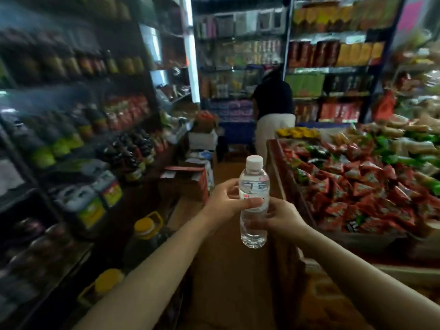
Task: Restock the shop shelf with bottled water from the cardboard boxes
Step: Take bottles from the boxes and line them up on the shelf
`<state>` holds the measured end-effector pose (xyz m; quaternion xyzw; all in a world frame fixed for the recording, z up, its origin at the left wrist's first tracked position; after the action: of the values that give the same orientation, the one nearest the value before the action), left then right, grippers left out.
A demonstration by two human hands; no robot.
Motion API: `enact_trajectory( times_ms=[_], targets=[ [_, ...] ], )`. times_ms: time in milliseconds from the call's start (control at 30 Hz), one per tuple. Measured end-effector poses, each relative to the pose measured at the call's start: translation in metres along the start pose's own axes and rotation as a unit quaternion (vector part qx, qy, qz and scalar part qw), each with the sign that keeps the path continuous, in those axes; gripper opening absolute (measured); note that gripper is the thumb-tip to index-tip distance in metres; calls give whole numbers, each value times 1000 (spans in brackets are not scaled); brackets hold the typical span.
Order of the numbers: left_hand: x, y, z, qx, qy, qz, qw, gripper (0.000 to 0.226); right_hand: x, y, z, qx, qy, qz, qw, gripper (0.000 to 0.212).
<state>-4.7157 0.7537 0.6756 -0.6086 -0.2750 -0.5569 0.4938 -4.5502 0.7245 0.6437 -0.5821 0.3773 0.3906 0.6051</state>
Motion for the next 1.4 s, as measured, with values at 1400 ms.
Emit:
enact_trajectory(
  times_ms=[1400],
  targets=[
    [-170,-622,-452,622,-248,140,729,46,-332,793,-12,-425,-291,1,857,47]
  ],
)
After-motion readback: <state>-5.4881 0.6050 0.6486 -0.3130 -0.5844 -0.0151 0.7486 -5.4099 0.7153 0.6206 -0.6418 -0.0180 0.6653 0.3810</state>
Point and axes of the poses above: each hand's wrist, its own z-axis towards the middle knuckle, its own y-axis out of the palm, x = y × z, the point moved 1 cm from there along z, towards the middle knuckle, and after that the axes turned 5 degrees about z, right-handed, at the moved point
